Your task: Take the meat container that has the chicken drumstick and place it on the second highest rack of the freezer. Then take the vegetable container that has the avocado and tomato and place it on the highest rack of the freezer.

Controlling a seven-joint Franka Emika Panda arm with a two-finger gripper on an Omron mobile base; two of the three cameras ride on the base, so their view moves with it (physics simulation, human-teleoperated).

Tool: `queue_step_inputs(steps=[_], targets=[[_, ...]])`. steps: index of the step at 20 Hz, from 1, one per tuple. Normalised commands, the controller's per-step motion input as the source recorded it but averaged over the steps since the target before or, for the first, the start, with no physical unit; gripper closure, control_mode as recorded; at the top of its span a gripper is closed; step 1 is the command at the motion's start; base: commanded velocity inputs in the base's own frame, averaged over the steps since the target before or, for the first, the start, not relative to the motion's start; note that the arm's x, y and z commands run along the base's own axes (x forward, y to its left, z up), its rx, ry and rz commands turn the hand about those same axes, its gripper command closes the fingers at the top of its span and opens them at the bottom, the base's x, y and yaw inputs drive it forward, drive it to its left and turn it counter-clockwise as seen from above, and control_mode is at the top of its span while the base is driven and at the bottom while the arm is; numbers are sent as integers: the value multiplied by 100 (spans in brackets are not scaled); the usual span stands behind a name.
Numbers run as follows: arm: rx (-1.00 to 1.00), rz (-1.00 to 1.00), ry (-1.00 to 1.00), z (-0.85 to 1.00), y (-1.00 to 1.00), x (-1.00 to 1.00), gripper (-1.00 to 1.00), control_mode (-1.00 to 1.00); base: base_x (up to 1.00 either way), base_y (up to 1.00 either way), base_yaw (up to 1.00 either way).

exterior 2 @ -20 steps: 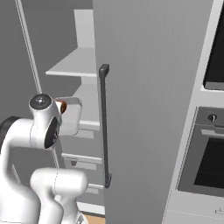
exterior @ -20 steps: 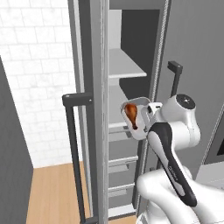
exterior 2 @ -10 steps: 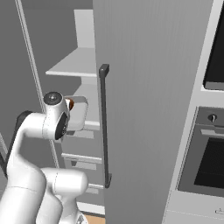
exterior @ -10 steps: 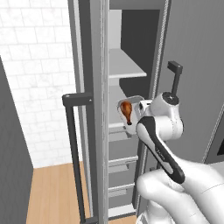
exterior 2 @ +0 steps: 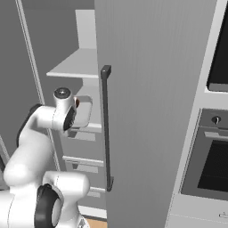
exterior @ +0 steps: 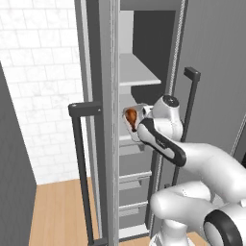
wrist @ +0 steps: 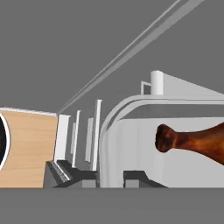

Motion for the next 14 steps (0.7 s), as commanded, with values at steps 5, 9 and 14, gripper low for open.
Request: queue_step_inputs(steps=[5, 9, 14], targets=[[0, 0, 0, -33, 16, 43, 100, -100, 0, 0, 0], [0, 0, 0, -28, 15, 45, 100, -100, 0, 0, 0], [0, 0, 0, -15, 8, 52, 100, -100, 0, 0, 0]])
